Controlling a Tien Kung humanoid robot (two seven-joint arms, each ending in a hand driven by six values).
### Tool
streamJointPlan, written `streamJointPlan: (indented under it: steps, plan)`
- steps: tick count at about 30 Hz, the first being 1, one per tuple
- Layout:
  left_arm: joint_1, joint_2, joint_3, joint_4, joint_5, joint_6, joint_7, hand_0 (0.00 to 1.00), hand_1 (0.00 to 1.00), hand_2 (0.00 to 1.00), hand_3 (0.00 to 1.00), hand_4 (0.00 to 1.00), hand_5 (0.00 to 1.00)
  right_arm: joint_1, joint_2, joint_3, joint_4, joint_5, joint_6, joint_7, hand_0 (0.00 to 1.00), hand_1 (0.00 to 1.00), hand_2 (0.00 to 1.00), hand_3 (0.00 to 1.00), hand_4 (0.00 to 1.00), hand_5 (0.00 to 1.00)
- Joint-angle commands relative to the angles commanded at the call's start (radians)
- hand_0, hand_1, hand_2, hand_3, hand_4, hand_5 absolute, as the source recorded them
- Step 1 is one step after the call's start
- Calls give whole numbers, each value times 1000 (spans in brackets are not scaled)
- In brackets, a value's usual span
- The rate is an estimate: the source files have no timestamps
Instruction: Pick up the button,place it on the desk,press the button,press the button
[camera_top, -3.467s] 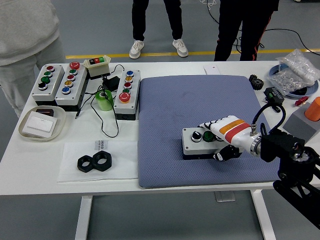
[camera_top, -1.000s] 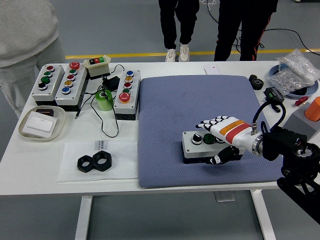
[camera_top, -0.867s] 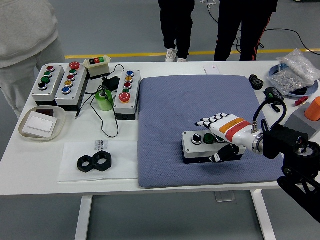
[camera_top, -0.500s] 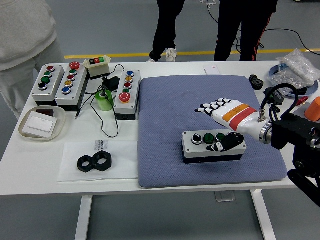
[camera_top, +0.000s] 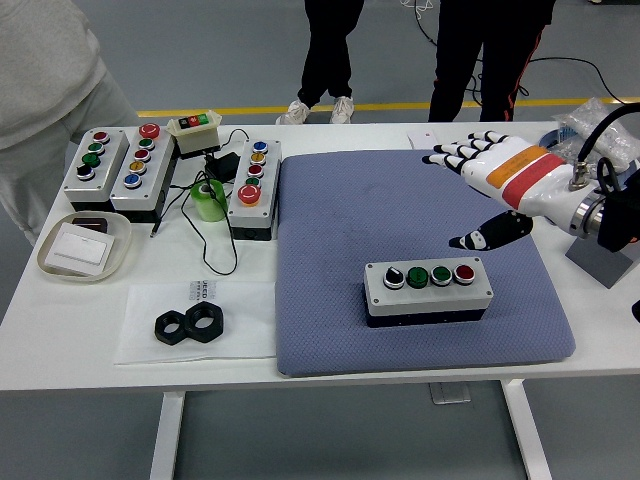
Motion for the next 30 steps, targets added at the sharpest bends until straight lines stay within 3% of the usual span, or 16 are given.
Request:
streamJointPlan:
  steps: [5,6,11,12,17,18,29,30]
  plan:
    - [0,2,3,0,-8,1,0,740,912,985,947,613,998,15,-60,11,24,0,-23,-7,932,905,922,934,933,500]
    - [0,2,3,0,-8,1,0,741,912,985,947,613,998,19,-70,12,29,0,-28,-7,730,596,550,858,732,157]
    - [1,4,5,0,-14,2,0,741,912,985,947,613,998,33,-114,17,52,0,-55,-16,730,596,550,858,732,157]
    - [1,4,7,0,-16,3,0,741,912,984,948,613,998,35,-127,21,60,0,-58,-17,455,333,387,822,488,2]
    - [3,5,10,0,-21,3,-1,741,912,984,948,613,998,36,-171,27,77,0,-70,-23,455,333,387,822,488,2]
    - [3,6,12,0,-24,4,-1,741,912,985,948,614,998,34,-180,28,77,0,-72,-22,340,214,263,704,370,2]
    - [11,9,14,0,-28,6,-2,741,912,985,948,614,998,17,-242,26,77,0,-64,-7,349,182,218,674,368,2]
    - [12,9,14,0,-29,6,-2,741,912,985,947,613,998,18,-245,25,77,0,-63,-7,348,168,189,684,333,2]
